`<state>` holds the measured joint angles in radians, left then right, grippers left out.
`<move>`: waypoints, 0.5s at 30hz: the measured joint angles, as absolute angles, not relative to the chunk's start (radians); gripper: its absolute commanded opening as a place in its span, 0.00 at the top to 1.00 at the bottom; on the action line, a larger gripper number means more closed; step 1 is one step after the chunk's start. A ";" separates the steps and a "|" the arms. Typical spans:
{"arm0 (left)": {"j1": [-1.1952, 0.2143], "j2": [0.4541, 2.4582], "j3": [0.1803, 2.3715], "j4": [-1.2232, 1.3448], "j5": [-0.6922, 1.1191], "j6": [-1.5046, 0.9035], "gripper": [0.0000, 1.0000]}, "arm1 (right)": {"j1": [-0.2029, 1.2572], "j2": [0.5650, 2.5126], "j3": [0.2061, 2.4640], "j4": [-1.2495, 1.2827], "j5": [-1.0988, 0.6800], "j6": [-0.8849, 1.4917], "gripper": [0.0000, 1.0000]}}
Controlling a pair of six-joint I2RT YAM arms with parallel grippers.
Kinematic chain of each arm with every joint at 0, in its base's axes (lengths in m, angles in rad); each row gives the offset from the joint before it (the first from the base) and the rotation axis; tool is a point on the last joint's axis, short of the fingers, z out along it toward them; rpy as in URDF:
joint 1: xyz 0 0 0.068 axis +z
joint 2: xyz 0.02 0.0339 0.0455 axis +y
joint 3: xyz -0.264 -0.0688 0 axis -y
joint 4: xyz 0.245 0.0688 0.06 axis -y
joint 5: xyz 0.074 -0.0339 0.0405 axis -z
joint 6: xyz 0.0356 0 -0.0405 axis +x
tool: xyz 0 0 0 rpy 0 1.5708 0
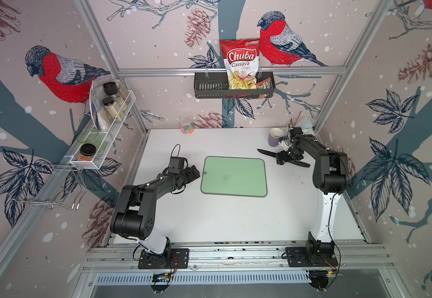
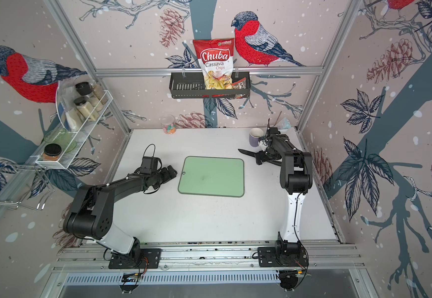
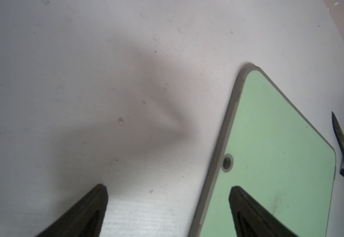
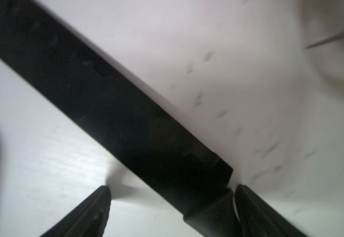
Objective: Align the knife with the edge of the cutting board
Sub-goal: Pick up the knife at the center of the board.
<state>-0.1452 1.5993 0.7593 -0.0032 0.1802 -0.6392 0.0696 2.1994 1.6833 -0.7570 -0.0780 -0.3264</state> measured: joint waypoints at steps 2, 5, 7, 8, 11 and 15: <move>-0.145 1.601 0.759 0.002 0.180 -0.639 0.05 | 0.101 2.167 1.631 -0.750 -0.074 -0.289 0.04; -0.145 1.608 0.758 0.019 0.180 -0.639 0.05 | 0.152 2.113 1.538 -0.726 -0.055 -0.220 0.08; -0.145 1.614 0.758 0.031 0.180 -0.640 0.05 | 0.182 2.092 1.499 -0.710 -0.040 -0.168 0.13; -0.145 1.618 0.758 0.043 0.180 -0.640 0.05 | 0.194 2.086 1.488 -0.705 -0.035 -0.140 0.15; -0.147 1.626 0.757 0.068 0.181 -0.648 0.05 | 0.231 2.068 1.447 -0.678 -0.017 -0.038 0.21; -0.147 1.624 0.749 0.083 0.180 -0.648 0.05 | 0.270 2.027 1.370 -0.623 0.007 0.075 0.31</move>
<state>-0.1474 1.6238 0.7486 0.0826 0.1799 -0.6476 0.2695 2.0266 1.3705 -0.6231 0.0074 0.0750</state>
